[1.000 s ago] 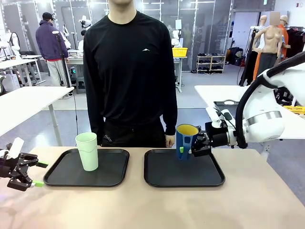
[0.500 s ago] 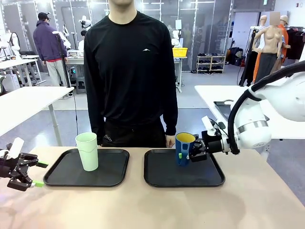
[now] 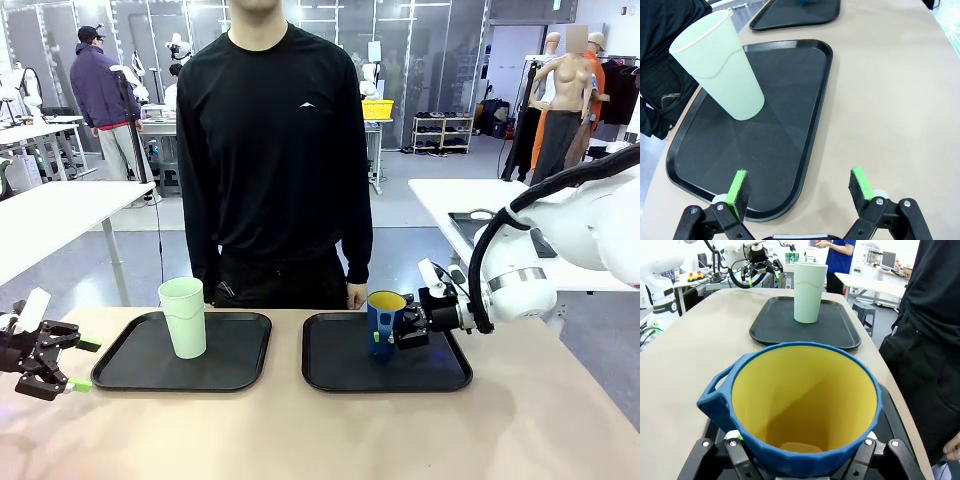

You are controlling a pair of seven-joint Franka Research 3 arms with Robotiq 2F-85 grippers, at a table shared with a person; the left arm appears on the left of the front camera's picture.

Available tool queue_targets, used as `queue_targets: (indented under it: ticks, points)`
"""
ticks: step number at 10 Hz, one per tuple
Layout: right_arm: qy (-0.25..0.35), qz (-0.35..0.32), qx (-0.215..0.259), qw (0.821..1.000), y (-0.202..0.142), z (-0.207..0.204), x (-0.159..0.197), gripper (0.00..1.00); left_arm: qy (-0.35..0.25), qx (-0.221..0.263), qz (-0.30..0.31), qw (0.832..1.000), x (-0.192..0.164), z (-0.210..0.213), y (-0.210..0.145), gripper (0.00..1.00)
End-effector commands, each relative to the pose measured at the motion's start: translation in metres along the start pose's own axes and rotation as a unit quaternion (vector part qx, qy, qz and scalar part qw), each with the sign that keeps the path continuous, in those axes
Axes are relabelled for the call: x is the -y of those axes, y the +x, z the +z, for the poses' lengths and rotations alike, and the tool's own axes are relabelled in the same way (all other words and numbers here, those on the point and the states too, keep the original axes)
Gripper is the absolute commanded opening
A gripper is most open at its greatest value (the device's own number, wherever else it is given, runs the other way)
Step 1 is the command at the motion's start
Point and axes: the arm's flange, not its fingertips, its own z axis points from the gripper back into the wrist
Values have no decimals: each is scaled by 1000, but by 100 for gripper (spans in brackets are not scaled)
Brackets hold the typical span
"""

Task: Sort and store the cups by type.
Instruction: Pick up the Handle plastic cup and place it into the empty Flat Tray.

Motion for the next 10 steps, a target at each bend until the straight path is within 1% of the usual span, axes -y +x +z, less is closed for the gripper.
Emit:
queue_targets:
  ticks: [1, 3, 7, 8, 9, 10]
  points:
    - [-4, 1, -1, 1000, -6, 0, 13, 73, -1, -4, -7, 1000, 0, -1, 2, 100]
    - [-5, 3, -3, 1000, -14, -1, 19, 73, -1, -4, -7, 1000, 0, -1, 2, 100]
    - [-2, -1, -8, 1000, -21, -4, 20, 73, -1, -4, -7, 1000, 0, -1, 2, 100]
    - [1, -4, -16, 1000, -21, -4, 19, 87, -1, -4, -7, 1000, 0, -1, 2, 100]
    - [0, -3, -15, 1000, -20, -3, 18, 92, -1, -4, -7, 1000, 0, -1, 2, 100]
    - [0, -1, -14, 1000, -20, -3, 18, 100, -1, -4, -7, 1000, 0, -1, 2, 100]
